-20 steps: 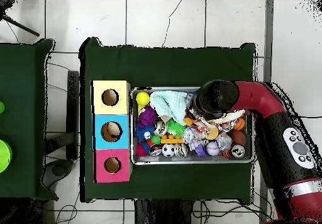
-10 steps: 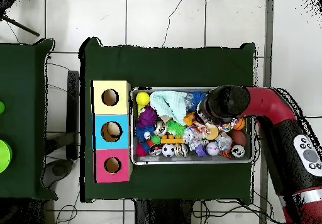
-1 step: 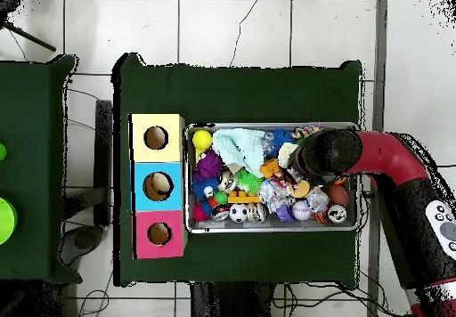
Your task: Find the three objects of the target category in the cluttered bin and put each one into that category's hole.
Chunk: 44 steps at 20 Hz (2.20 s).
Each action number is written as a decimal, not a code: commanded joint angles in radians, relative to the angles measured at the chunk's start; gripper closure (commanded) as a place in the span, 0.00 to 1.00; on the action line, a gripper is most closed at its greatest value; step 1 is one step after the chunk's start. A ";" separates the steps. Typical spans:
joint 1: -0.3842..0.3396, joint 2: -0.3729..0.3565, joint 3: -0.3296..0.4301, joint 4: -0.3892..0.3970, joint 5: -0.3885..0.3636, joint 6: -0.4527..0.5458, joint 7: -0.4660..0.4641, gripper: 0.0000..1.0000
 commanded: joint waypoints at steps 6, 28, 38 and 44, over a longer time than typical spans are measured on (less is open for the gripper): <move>-0.009 -0.009 -0.055 0.171 -0.012 0.017 -0.081 0.00; -0.002 0.150 -0.016 0.057 -0.046 -0.087 -0.127 0.00; 0.010 0.140 0.009 -0.004 -0.054 -0.077 -0.177 0.00; 0.024 0.081 0.021 -0.004 -0.055 -0.052 -0.180 0.00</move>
